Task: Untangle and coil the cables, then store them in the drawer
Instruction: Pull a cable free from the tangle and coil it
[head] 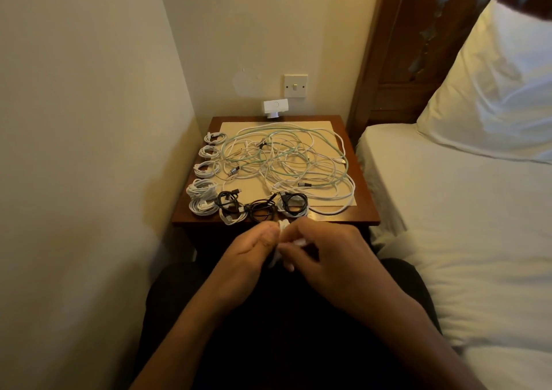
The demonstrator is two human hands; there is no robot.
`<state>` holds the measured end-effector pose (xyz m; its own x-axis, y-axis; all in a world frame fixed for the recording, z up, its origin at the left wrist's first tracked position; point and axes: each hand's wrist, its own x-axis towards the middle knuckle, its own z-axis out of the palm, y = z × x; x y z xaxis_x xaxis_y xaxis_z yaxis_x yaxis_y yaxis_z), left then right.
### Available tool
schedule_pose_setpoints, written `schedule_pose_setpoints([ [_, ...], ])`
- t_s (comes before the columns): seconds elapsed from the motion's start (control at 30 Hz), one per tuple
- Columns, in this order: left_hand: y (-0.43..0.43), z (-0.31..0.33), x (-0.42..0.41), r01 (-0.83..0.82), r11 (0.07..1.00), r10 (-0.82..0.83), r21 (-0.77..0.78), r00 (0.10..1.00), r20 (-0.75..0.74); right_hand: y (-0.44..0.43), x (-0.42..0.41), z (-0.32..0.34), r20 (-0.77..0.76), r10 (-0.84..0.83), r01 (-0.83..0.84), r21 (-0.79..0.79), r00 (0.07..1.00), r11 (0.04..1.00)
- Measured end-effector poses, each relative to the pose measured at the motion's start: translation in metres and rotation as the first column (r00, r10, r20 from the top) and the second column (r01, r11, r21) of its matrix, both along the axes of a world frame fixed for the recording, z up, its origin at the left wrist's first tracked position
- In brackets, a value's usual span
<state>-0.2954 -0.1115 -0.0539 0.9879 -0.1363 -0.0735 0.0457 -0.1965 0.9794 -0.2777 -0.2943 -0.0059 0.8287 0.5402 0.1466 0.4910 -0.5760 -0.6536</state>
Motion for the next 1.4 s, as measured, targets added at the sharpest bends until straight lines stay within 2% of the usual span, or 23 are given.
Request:
schedule_pose_setpoints([
  [0.1,-0.005,0.007,-0.007,0.118,0.977,-0.144,-0.179,0.979,-0.141,-0.008,0.009,-0.001,-0.071,-0.04,0.051,0.152,0.997,0.987],
  [0.2,0.001,0.012,-0.009,0.185,0.928,-0.244,-0.324,0.958,-0.151,-0.011,0.009,-0.008,-0.17,-0.041,0.083,0.249,0.985,0.965],
  [0.3,0.014,0.014,-0.01,0.274,0.918,-0.322,-0.287,0.937,-0.136,-0.013,0.005,-0.017,-0.306,-0.011,0.114,0.32,0.952,0.94],
  [0.4,0.019,0.014,-0.011,0.32,0.918,-0.361,-0.236,0.918,-0.16,-0.013,0.002,-0.023,-0.361,0.011,0.114,0.324,0.933,0.939],
  [0.5,0.013,0.015,-0.01,0.235,0.951,-0.273,-0.199,0.942,-0.193,-0.009,-0.003,-0.026,-0.396,-0.006,0.135,0.299,0.918,0.945],
  [0.6,0.006,0.011,-0.007,0.046,0.998,-0.039,0.047,0.99,-0.132,-0.005,-0.006,-0.03,-0.37,-0.063,0.182,0.294,0.927,0.938],
  [0.67,0.005,0.008,-0.007,-0.066,0.992,0.072,0.105,0.996,-0.058,-0.004,-0.007,-0.032,-0.344,-0.113,0.226,0.309,0.932,0.924],
  [0.77,0.004,0.007,-0.01,-0.051,0.997,0.053,0.052,0.998,-0.036,-0.005,-0.007,-0.035,-0.354,-0.137,0.263,0.337,0.925,0.904],
  [0.9,0.005,0.006,-0.017,0.067,0.987,-0.063,0.144,0.997,-0.033,-0.012,0.0,-0.032,-0.334,-0.168,0.3,0.398,0.927,0.867],
  [0.97,0.006,0.008,-0.02,0.054,0.994,-0.05,0.097,0.998,-0.041,-0.017,0.005,-0.026,-0.326,-0.181,0.329,0.483,0.928,0.812],
  [1.07,0.004,0.014,-0.022,0.014,0.998,-0.017,-0.063,0.999,-0.038,-0.022,0.013,-0.023,-0.294,-0.186,0.326,0.554,0.938,0.766],
  [1.23,-0.003,0.014,-0.019,-0.033,0.934,0.01,-0.356,0.998,-0.068,-0.014,0.009,-0.046,-0.428,-0.132,0.34,0.458,0.894,0.821],
  [1.33,-0.007,0.012,-0.017,-0.075,0.932,0.049,-0.354,0.995,-0.083,-0.006,0.002,-0.053,-0.45,-0.104,0.298,0.384,0.887,0.874],
  [1.4,-0.009,0.01,-0.017,-0.087,0.95,0.065,-0.299,0.994,-0.083,-0.004,0.001,-0.053,-0.497,-0.074,0.304,0.401,0.864,0.864],
])
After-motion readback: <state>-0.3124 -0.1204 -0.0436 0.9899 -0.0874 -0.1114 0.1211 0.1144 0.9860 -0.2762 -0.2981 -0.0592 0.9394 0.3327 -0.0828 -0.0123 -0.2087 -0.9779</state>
